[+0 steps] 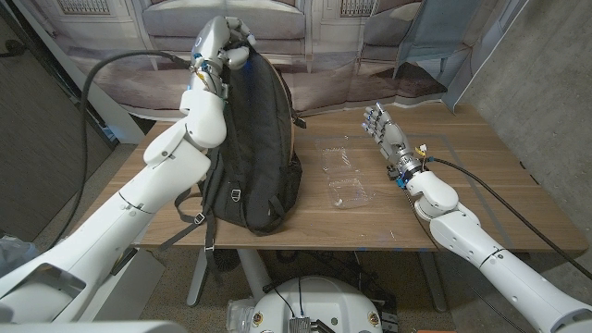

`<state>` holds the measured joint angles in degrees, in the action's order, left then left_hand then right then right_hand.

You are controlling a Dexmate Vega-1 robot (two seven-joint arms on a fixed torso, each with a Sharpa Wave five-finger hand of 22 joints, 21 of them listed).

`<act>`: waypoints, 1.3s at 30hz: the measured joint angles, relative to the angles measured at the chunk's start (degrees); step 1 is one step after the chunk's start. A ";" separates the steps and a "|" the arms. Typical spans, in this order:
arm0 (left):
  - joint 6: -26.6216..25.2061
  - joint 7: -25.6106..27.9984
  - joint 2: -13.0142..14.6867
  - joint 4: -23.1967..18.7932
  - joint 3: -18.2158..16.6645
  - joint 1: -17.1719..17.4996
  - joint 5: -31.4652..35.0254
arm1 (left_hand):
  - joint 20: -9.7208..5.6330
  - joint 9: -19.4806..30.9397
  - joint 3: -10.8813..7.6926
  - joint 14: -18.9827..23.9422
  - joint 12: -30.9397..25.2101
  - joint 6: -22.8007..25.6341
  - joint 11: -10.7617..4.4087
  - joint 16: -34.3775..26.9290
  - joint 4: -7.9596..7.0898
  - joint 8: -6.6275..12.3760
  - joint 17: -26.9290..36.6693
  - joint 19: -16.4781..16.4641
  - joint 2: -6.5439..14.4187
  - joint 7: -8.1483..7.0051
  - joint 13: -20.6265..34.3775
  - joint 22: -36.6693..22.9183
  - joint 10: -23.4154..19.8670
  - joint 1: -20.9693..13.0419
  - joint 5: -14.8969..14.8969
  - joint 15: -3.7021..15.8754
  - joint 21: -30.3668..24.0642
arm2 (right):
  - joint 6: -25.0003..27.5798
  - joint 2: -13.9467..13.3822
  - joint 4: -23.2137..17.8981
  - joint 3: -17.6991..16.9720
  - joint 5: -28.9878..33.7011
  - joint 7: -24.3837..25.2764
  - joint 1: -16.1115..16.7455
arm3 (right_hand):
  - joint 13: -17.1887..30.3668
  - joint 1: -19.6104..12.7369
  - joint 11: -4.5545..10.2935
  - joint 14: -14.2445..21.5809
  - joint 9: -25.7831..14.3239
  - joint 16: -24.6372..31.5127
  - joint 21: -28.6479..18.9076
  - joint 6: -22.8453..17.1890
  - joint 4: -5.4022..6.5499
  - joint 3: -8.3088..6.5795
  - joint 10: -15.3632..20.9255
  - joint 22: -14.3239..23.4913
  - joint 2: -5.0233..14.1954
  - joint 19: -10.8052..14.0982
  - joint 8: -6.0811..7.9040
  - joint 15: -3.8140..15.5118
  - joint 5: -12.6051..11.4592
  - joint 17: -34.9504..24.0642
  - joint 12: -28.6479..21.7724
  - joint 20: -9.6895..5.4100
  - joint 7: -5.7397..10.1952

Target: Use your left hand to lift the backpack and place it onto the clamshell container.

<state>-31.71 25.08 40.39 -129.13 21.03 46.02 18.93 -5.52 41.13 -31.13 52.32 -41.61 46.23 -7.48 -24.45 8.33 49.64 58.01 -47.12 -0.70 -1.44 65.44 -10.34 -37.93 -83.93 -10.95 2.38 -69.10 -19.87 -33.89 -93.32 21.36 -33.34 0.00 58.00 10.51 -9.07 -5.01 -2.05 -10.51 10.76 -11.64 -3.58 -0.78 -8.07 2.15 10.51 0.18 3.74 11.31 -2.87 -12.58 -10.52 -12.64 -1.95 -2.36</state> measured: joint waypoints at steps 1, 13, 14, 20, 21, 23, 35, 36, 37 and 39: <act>-0.15 -0.06 0.00 0.00 0.00 0.00 0.08 | 0.00 0.00 -0.04 0.00 0.00 0.00 0.00 0.00 -0.04 0.00 0.00 0.00 0.00 0.00 0.15 0.00 0.00 0.00 0.04 0.00 -0.07 | 0.00 0.00 0.00 -0.03 0.00 0.00 0.02 | 0.00 0.00 0.00 0.00 0.00 0.00 0.00 0.00 0.00 0.00 0.00 0.00 0.00 0.00 0.00 0.00 0.00 0.00 0.00 0.00 0.00; -0.74 -1.00 0.45 -2.06 -0.24 -0.13 0.50 | -0.03 0.00 -0.35 0.00 0.00 0.01 -0.19 0.22 -0.02 0.45 0.43 0.21 -0.02 0.00 0.25 0.06 -0.20 0.01 -0.02 0.00 -0.23 | -0.37 -0.26 -0.34 -0.30 -0.11 -0.08 0.39 | 0.00 0.00 0.00 0.00 0.00 0.00 0.00 0.00 -0.16 0.16 0.00 0.00 0.00 0.00 0.00 0.00 0.00 0.00 0.00 0.00 0.00; -0.74 -1.00 0.46 -2.15 -0.24 -0.24 0.50 | -0.03 0.00 -0.37 0.00 0.00 0.01 -0.19 0.22 0.00 0.45 0.45 0.22 -0.06 0.00 0.25 0.06 -0.20 0.06 -0.04 0.00 -0.23 | -0.37 -0.34 -0.43 -0.36 -0.13 -0.08 0.45 | 0.00 0.00 0.00 0.00 0.00 0.00 0.00 0.00 -0.16 0.16 0.00 0.00 0.00 0.00 0.00 0.00 0.00 0.00 0.00 0.00 0.00; -0.85 -1.65 0.46 -2.66 -0.25 -0.77 0.50 | -0.03 0.01 -0.62 0.01 0.35 0.01 -0.19 0.34 -0.13 0.45 0.51 0.22 -0.07 0.00 0.24 0.06 -0.20 0.07 -0.04 0.01 -0.23 | -0.38 -0.57 -0.66 -0.66 -0.37 -0.13 0.62 | 0.00 0.00 0.00 0.00 0.00 0.00 0.00 0.00 -0.16 0.16 0.00 0.00 0.00 0.00 0.00 0.00 0.00 0.00 0.00 0.00 0.00; -0.85 -1.65 0.47 -2.79 -0.25 -0.96 0.50 | -0.10 0.01 -0.66 0.00 0.35 0.02 -0.19 0.34 -0.15 0.45 0.58 0.31 -0.07 0.00 0.24 0.06 -0.20 0.07 -0.04 0.01 -0.23 | -0.40 -0.57 -0.66 -0.66 -0.44 -0.15 0.62 | 0.00 0.00 0.00 0.00 0.00 0.00 0.00 0.00 -0.16 0.16 0.00 0.00 0.00 0.00 0.00 0.00 0.00 0.00 0.00 0.00 0.00; -1.02 -2.09 0.47 -2.94 -0.24 -1.16 0.50 | -0.10 0.01 -0.66 0.00 0.35 0.02 -0.19 0.44 -0.15 0.45 0.78 0.31 -0.08 0.00 0.25 0.06 -0.20 0.07 -0.04 0.00 -0.23 | -0.42 -0.60 -0.67 -0.75 -0.51 -0.20 0.64 | 0.00 0.00 0.00 0.00 0.00 0.00 0.00 0.00 -0.16 0.16 0.00 0.00 0.00 0.00 0.00 0.00 0.00 0.00 0.00 0.00 0.00; -2.03 -3.75 0.59 -4.18 0.62 -2.85 0.68 | -0.09 -0.13 -0.67 0.13 0.35 0.02 -0.18 0.54 -0.14 0.44 0.81 0.31 -0.38 0.00 0.48 0.06 -0.19 0.37 -0.04 -0.07 -0.23 | -0.85 -0.49 -0.18 -0.92 -0.87 -0.67 0.52 | 0.00 0.00 0.00 0.00 0.00 0.00 0.00 0.00 -0.16 0.16 0.00 0.00 0.00 0.00 0.00 0.00 0.00 0.00 0.00 0.00 0.00; -2.09 -3.84 0.60 -4.26 0.68 -2.97 0.74 | -0.09 -0.10 -0.73 0.25 0.35 0.02 -0.18 0.54 -0.08 0.45 0.84 0.31 -0.45 0.00 0.50 0.06 -0.19 0.44 -0.04 0.05 -0.33 | -0.89 -0.47 -0.12 -0.94 -0.87 -0.71 0.47 | 0.00 0.00 0.00 0.00 0.00 0.00 0.00 0.00 -0.16 0.16 0.00 0.00 0.00 0.00 0.00 0.00 0.00 0.00 0.00 0.00 0.00; -2.16 -3.98 0.60 -4.39 0.77 -3.14 0.81 | -0.09 -0.10 -0.81 0.34 0.35 0.02 -0.18 0.67 -0.01 0.45 0.85 0.31 -0.53 0.00 0.50 0.06 -0.19 0.53 -0.03 0.14 -0.56 | -0.91 -0.46 -0.10 -0.95 -0.89 -0.73 0.46 | 0.00 0.00 0.00 0.00 0.00 0.00 0.00 0.00 -0.16 0.16 0.00 0.00 0.00 0.00 0.00 0.00 0.00 0.00 0.00 0.00 0.00; -2.24 -4.13 0.61 -4.51 0.87 -3.35 0.87 | -0.09 -0.15 -0.82 0.43 0.35 0.02 -0.18 0.75 0.00 0.45 0.92 0.31 -0.60 0.00 0.49 0.06 -0.19 0.60 -0.03 0.24 -0.67 | -0.94 -0.45 -0.07 -0.97 -0.92 -0.77 0.45 | 0.00 0.00 0.00 0.00 0.00 0.00 0.00 0.00 -0.16 0.16 0.00 0.00 0.00 0.00 0.00 0.00 0.00 0.00 0.00 0.00 0.00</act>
<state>-33.96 20.95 41.00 -133.65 21.89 42.67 19.81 -5.61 40.98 -31.95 52.75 -41.26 46.26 -7.66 -23.70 8.33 50.08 58.92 -46.81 -1.29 -1.44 65.93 -10.27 -38.12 -83.32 -10.98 2.62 -69.77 -20.81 -34.34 -93.39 20.39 -34.26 -0.77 58.45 10.51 -9.07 -5.01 -2.05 -10.51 10.76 -11.64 -3.58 -0.94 -7.91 2.15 10.51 0.18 3.74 11.31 -2.87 -12.58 -10.52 -12.64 -1.95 -2.36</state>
